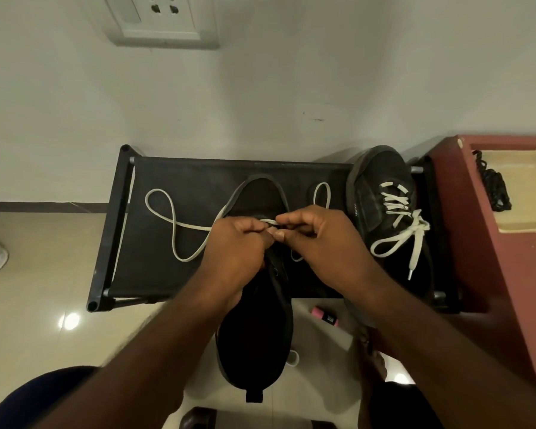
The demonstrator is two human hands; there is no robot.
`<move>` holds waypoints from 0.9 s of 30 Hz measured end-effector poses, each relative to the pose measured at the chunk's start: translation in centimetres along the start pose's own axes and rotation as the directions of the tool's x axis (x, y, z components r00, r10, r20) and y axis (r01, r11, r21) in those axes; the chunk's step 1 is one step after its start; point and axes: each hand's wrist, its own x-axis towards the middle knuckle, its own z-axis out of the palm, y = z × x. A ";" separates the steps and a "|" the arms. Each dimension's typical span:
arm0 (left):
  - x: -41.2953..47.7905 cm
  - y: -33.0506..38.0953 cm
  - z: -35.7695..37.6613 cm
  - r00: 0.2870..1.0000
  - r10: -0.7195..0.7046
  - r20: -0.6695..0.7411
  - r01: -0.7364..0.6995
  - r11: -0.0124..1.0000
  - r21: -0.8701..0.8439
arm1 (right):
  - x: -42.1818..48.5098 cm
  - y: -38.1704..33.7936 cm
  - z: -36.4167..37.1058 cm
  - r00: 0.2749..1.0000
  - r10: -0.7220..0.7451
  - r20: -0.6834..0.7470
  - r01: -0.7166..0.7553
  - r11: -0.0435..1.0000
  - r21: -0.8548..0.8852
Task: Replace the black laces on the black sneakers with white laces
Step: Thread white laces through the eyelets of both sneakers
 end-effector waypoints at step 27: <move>0.5 -0.6 0.4 0.993 0.120 -0.018 -0.115 0.980 0.164 | 0.1 -0.1 -0.4 0.996 0.084 -0.007 -0.083 0.989 0.122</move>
